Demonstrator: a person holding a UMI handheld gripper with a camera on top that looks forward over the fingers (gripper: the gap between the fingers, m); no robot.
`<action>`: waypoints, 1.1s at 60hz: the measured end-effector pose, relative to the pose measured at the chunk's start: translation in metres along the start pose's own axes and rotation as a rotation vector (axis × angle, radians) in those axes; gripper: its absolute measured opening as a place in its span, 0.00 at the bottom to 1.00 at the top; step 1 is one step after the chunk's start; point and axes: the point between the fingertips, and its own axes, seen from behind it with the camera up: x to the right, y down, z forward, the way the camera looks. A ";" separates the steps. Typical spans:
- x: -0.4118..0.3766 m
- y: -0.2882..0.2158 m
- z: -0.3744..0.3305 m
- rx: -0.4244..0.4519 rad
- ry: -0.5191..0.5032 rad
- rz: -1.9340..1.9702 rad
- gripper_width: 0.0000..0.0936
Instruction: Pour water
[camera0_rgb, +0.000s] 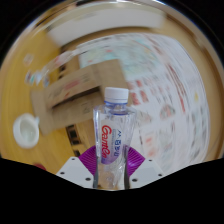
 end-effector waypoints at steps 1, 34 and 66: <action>0.005 0.001 -0.002 -0.001 -0.005 0.075 0.37; -0.132 0.089 -0.003 -0.118 -0.296 1.202 0.37; -0.188 0.114 -0.013 -0.246 -0.327 1.212 0.86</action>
